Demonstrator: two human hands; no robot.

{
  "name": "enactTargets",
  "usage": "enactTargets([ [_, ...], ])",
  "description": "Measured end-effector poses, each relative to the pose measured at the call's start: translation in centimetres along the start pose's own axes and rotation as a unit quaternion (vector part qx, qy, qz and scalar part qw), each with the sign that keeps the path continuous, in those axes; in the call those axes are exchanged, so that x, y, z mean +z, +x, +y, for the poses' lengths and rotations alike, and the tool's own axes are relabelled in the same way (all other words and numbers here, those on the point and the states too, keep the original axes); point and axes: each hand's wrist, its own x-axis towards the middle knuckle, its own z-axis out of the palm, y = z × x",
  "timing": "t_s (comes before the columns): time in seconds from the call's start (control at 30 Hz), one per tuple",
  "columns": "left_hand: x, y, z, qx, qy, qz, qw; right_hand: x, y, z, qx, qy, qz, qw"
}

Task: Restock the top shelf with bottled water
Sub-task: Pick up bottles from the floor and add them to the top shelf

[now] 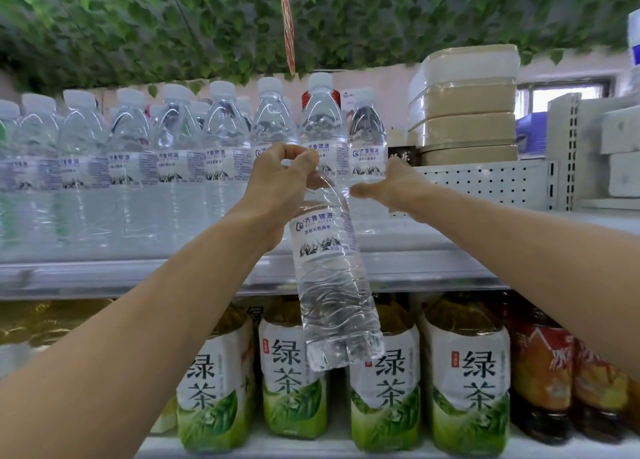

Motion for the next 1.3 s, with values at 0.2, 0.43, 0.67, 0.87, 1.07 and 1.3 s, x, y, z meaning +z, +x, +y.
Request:
enactTargets([
  [0.2, 0.2, -0.5, 0.4, -0.003, 0.015, 0.009, 1.0, -0.2, -1.2, -0.8, 0.023, -0.047, -0.029, 0.998],
  [0.43, 0.5, -1.6, 1.3, 0.021, 0.062, 0.01, 0.998, -0.2, -7.4, -3.3, -0.105, -0.041, 0.099, 0.989],
  [0.67, 1.9, -2.0, 3.7, 0.075, 0.02, 0.043, 0.996, 0.5, -14.1, -3.8, -0.117, 0.043, -0.115, 0.986],
  [0.87, 3.2, -1.6, 4.9, 0.074, -0.001, 0.023, 0.997, -1.3, -13.4, -4.0, -0.119, 0.086, -0.056, 0.988],
  [1.07, 1.6, -1.4, 5.3, 0.14, 0.132, 0.015, 0.981, -3.9, -10.4, -4.4, -0.135, 0.141, 0.053, 0.979],
  [1.3, 0.8, 1.6, 5.6, 0.281, 0.422, 0.054, 0.86, -3.5, -6.6, -3.4, -0.153, 0.097, 0.117, 0.976],
])
